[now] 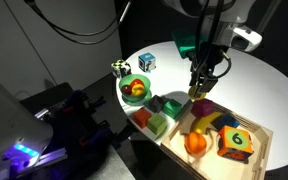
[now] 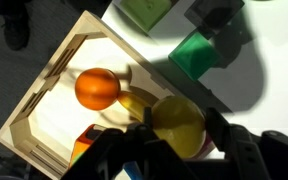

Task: Pick up the yellow lemon and put it on the tray

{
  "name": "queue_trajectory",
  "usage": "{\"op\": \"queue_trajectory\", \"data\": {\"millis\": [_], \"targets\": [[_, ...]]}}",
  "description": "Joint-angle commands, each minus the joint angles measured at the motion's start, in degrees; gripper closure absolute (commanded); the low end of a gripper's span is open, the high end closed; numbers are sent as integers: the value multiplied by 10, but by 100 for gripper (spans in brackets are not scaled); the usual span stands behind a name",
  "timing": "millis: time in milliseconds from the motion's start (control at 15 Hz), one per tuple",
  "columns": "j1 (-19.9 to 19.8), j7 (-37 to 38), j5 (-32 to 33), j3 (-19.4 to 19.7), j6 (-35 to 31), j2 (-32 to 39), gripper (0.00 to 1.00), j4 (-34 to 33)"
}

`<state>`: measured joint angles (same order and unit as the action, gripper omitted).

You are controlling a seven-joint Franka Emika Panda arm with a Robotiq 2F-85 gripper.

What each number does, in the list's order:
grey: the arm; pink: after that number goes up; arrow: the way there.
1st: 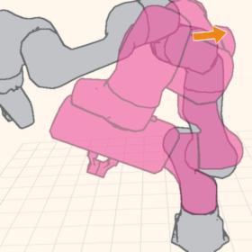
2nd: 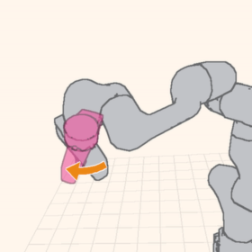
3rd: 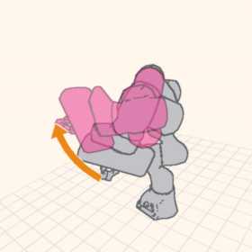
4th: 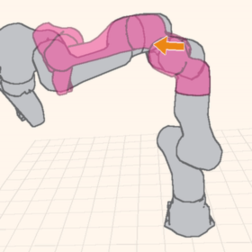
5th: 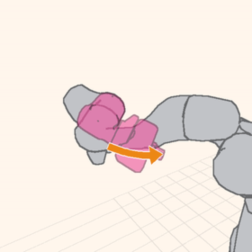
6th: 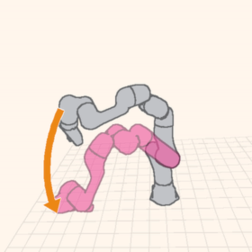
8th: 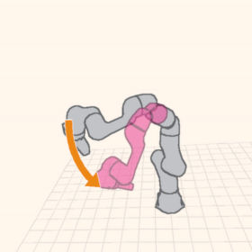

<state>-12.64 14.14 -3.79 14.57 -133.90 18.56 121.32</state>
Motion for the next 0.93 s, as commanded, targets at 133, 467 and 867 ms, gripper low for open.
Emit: {"op": "queue_trajectory", "data": {"millis": [133,467,867], "targets": [[0,15,9,9,-11,48,69,-35],[2,22,13,16,-12,80,69,-51],[7,41,21,23,-16,107,69,-69]]}}
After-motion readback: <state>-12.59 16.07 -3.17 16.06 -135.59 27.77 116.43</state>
